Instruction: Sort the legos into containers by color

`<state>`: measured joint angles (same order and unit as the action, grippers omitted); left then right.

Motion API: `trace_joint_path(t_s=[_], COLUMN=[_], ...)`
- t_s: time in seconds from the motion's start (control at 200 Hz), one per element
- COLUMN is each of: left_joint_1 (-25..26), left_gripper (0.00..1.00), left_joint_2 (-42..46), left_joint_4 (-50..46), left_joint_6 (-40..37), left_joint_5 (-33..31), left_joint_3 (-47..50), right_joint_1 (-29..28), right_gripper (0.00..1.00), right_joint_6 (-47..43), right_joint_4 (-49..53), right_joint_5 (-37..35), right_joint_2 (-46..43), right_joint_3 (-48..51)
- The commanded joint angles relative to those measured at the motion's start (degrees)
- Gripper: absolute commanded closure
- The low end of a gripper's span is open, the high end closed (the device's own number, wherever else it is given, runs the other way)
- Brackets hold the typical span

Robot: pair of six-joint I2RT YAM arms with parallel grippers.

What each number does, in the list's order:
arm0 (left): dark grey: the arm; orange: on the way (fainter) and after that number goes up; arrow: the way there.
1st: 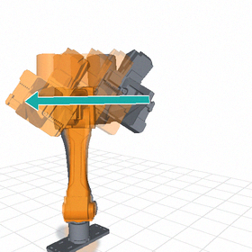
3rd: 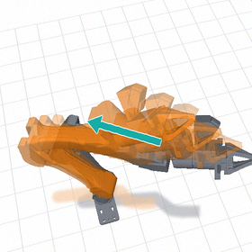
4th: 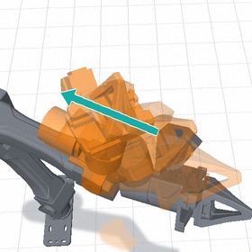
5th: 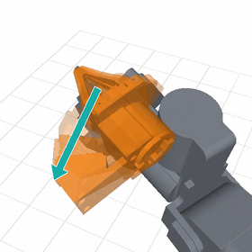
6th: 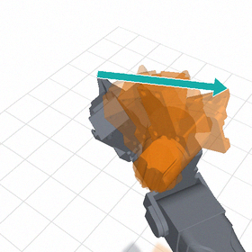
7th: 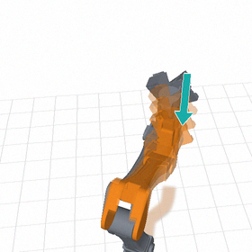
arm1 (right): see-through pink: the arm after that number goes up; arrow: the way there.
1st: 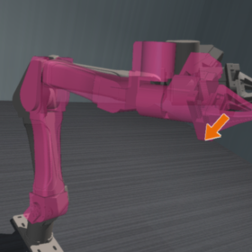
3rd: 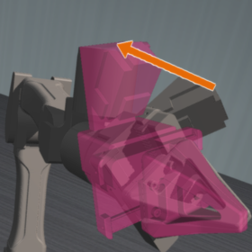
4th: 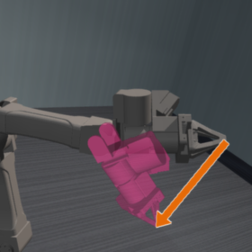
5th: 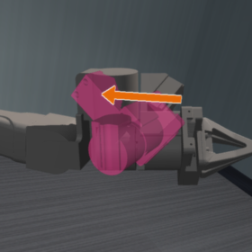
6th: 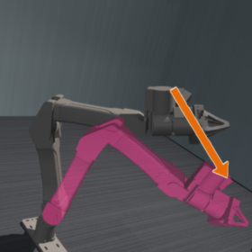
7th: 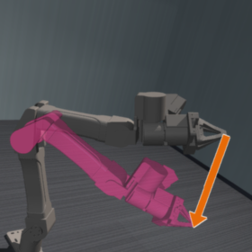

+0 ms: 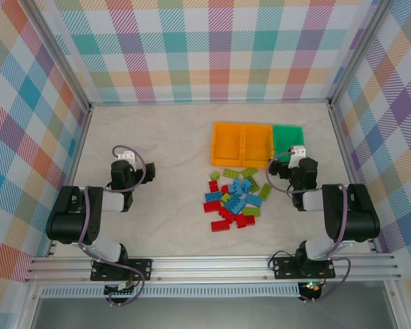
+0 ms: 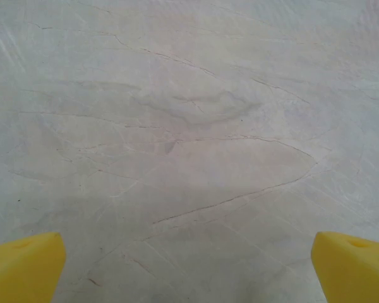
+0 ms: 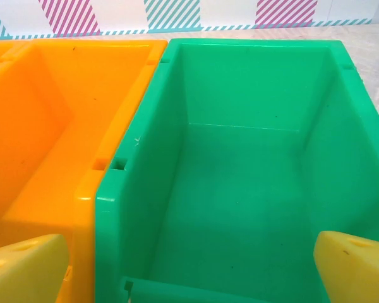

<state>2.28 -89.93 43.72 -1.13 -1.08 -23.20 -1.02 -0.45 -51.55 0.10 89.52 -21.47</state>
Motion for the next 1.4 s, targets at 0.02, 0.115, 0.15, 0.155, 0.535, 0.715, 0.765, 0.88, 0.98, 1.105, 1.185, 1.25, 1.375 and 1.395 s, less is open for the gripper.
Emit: trace_joint_path(t_s=[0.02, 0.115, 0.15, 0.155, 0.535, 0.715, 0.765, 0.88, 0.98, 1.105, 1.185, 1.25, 1.375, 1.395], left_joint_1=[0.4, 0.4, 0.4, 0.4, 0.4, 0.4, 0.4, 1.0, 2.0, 4.4, 8.4, 12.7, 22.7, 24.4], left_gripper=[0.0, 0.0, 0.0, 0.0, 0.0, 0.0, 0.0, 0.0, 0.0, 0.0, 0.0, 0.0, 0.0, 0.0], left_joint_2=[0.2, 0.1, 0.1, 0.1, 0.2, 0.3, 0.5, 2.3, 6.1, 15.9, 22.3, 27.8, 37.3, 38.5], left_joint_4=[2.2, 2.2, 2.2, 2.2, 2.2, 2.0, 1.7, 0.1, -2.3, -14.6, -18.4, -22.2, -32.9, -34.7], left_joint_6=[-0.7, -0.6, -0.7, -0.7, -0.6, -0.9, -1.2, -3.4, -4.3, -4.4, -5.2, -5.5, -7.5, -7.9], left_joint_5=[0.0, 0.0, 0.0, 0.0, 0.0, 0.6, 1.2, 4.4, 4.3, 5.2, 3.9, 3.3, 6.6, 7.1], left_joint_3=[-1.1, -1.2, -1.2, -1.2, -1.2, -1.2, -1.3, -1.4, -0.9, -2.7, -2.9, -4.1, -9.1, -10.3], right_joint_1=[0.4, 0.5, 0.5, 0.6, 0.5, -0.2, -0.2, -0.2, -0.2, -0.2, -0.3, -0.5, -4.5, -5.6], right_gripper=[0.0, 0.0, 0.0, 0.0, 0.0, 0.0, 0.0, 0.0, 0.0, 0.0, 0.0, 0.0, 0.0, 0.0], right_joint_6=[0.1, 0.3, 0.3, 0.3, 1.9, 3.9, 6.2, 16.6, 25.1, 30.1, 31.2, 30.6, 27.4, 26.8], right_joint_4=[-1.2, -0.8, -0.8, -0.8, -3.1, 14.0, 21.1, 37.3, 53.5, 71.1, 79.8, 85.4, 96.4, 97.5], right_joint_5=[2.7, 2.8, 2.8, 2.7, -1.3, -5.9, -7.4, -5.9, -0.1, 8.8, 13.3, 17.3, 16.0, 14.3], right_joint_2=[-0.3, -0.3, -0.3, -0.3, -0.4, -11.6, -16.8, -30.9, -42.0, -49.5, -49.2, -46.1, -37.3, -36.0], right_joint_3=[-0.6, -0.8, -0.7, -0.7, 0.4, -3.3, -3.4, -3.6, -4.9, -8.4, -12.0, -15.6, -22.8, -23.5])
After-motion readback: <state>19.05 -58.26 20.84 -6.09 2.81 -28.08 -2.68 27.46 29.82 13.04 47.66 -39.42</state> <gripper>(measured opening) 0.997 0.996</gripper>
